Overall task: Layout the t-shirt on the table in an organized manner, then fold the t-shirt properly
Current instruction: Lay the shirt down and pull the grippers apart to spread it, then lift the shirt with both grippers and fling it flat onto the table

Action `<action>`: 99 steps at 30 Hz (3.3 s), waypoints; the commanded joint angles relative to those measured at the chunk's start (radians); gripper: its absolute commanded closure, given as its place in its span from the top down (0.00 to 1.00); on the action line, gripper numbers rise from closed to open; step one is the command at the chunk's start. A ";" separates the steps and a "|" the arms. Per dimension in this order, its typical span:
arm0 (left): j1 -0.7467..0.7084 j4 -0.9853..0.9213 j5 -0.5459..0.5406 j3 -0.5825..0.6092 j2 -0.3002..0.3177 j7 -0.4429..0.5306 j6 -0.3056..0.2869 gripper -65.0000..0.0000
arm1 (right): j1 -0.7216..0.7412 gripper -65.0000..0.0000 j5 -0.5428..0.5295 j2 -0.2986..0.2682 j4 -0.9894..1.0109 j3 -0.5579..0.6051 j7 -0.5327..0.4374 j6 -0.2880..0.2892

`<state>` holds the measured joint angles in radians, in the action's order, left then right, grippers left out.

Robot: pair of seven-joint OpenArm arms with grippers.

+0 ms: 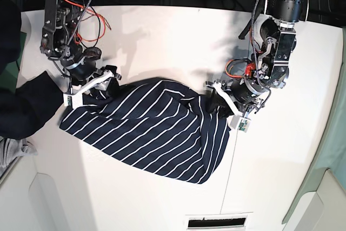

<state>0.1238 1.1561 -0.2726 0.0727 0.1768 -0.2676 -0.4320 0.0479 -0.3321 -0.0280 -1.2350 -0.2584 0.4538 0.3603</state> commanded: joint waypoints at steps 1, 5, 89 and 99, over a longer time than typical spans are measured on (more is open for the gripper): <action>0.027 0.014 -0.007 0.000 -0.005 0.024 -0.006 0.19 | 0.023 0.34 0.007 -0.004 0.005 0.001 0.009 0.011; 0.052 0.023 0.039 -0.004 0.003 0.020 -0.005 0.00 | 0.078 0.00 0.006 -0.002 0.007 0.002 0.010 0.107; -0.039 -0.010 -0.170 -0.190 0.214 -0.085 -0.137 0.09 | 0.326 0.35 0.064 0.112 0.307 0.090 -0.151 0.114; 0.035 0.009 -0.227 -0.202 0.252 -0.069 -0.135 0.00 | 0.363 0.00 0.063 0.109 0.192 0.090 -0.184 0.206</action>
<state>0.1226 1.1389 -0.4812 -0.1177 0.4053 -0.3737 -0.5644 0.3679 -0.2424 0.0811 -1.0164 -0.1680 0.3023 0.5533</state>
